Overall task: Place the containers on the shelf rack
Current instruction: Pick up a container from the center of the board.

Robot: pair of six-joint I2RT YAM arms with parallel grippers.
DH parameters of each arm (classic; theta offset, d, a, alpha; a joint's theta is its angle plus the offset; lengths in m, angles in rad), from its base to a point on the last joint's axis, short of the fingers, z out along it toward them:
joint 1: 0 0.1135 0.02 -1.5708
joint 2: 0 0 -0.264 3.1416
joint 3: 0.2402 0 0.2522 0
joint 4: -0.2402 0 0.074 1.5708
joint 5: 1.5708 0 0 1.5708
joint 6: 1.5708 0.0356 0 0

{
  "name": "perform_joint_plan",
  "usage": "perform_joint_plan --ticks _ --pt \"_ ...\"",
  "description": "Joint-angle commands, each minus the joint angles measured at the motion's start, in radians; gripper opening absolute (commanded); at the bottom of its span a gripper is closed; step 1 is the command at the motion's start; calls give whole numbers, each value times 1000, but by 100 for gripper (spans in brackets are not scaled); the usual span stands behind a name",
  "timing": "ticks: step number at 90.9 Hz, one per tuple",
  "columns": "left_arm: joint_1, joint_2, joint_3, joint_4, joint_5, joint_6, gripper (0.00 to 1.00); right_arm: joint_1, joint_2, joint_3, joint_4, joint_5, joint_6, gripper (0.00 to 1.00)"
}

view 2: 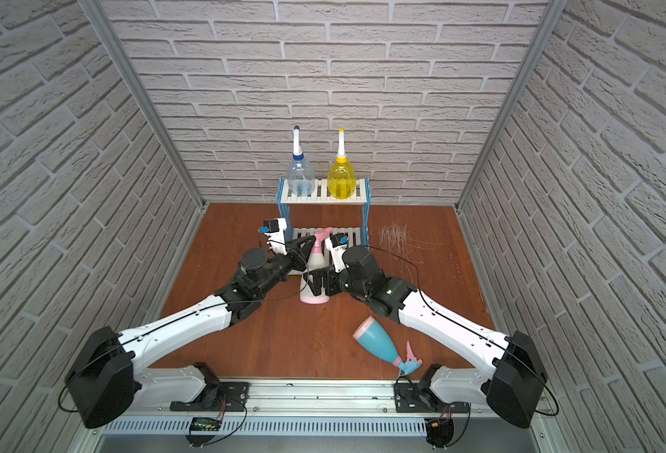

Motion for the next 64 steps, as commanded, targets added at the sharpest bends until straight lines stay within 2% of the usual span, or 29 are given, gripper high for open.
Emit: perform_joint_plan --ticks 1,5,13,15,18,24,51,64 --pt "6 -11 -14 16 32 -7 0 6 16 25 47 47 14 26" --pt "6 -18 -19 31 31 -17 0 6 16 23 52 52 30 34" --pt "5 -34 -32 57 15 -33 0 6 11 20 56 61 55 60" --pt "7 -38 -36 63 6 -37 0 6 11 20 52 63 68 74" --pt "8 -45 -43 83 -9 -45 0 6 9 22 47 72 87 87" --pt "8 -70 -66 137 -42 -73 0 7 -1 27 21 79 116 98" --pt "12 -230 -219 399 -294 -165 0 6 -176 27 -16 36 293 99" --pt "9 -330 -322 568 -475 -192 0 -5 -210 29 22 61 507 99"
